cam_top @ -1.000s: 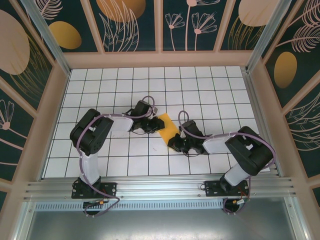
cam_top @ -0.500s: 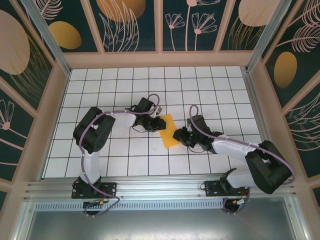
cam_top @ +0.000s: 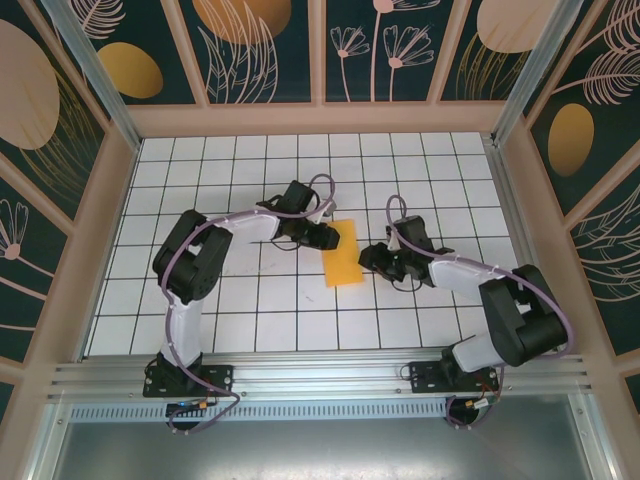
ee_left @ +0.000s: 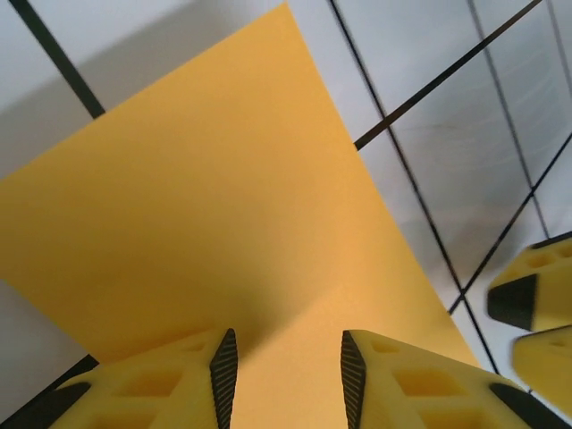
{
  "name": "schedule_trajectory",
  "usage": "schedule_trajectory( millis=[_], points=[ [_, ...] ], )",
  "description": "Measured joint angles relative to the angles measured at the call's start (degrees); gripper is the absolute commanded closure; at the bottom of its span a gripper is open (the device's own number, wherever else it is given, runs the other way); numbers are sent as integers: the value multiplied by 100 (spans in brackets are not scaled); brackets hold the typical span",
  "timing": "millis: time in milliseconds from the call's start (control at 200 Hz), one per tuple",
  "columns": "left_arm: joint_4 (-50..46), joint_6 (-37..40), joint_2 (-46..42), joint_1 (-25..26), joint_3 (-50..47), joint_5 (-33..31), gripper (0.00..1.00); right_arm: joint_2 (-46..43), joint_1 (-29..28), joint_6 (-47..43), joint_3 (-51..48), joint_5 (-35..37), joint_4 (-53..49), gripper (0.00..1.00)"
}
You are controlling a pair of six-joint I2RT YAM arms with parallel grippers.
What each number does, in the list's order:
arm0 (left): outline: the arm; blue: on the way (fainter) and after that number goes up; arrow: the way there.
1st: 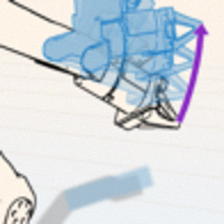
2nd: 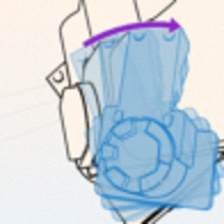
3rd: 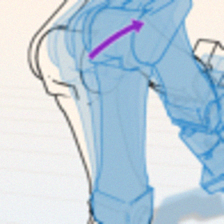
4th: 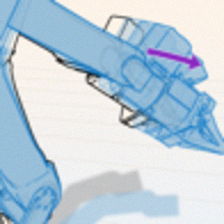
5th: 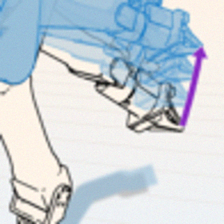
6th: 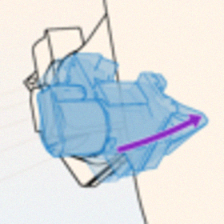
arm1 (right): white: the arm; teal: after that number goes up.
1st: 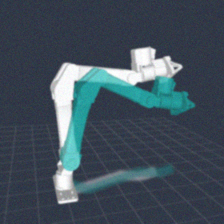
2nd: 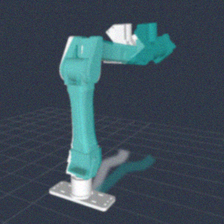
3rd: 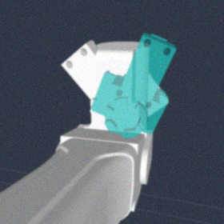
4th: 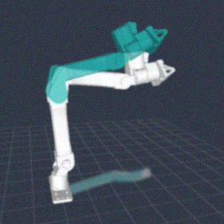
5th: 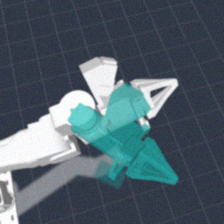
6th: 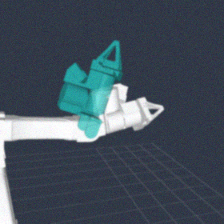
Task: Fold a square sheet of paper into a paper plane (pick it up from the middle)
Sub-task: Rotate the paper at the center of the table, then third fold the triangle at the center of the table.
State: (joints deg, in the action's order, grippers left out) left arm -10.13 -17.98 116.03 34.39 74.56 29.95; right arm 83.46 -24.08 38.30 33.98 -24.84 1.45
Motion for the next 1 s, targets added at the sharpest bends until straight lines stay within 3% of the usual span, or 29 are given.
schedule_trajectory(
  millis=[380,500,605,781,1001],
  points=[
    [684,-535,-1093,2,-1106,-39,65,811,44,-315,516,-404,136,56],
    [782,-610,-1484,9,-1620,-201,59,1021,116,-435,697,-538,129,57],
    [876,-605,-2068,68,-2083,-485,55,1189,212,-546,876,-673,129,64],
    [1021,-428,-2872,621,-2605,-1346,48,1488,339,-774,1176,-953,109,84],
    [1036,-92,-3060,1722,-2787,-2728,41,1635,352,-726,1331,-1130,74,92]
  ],
)
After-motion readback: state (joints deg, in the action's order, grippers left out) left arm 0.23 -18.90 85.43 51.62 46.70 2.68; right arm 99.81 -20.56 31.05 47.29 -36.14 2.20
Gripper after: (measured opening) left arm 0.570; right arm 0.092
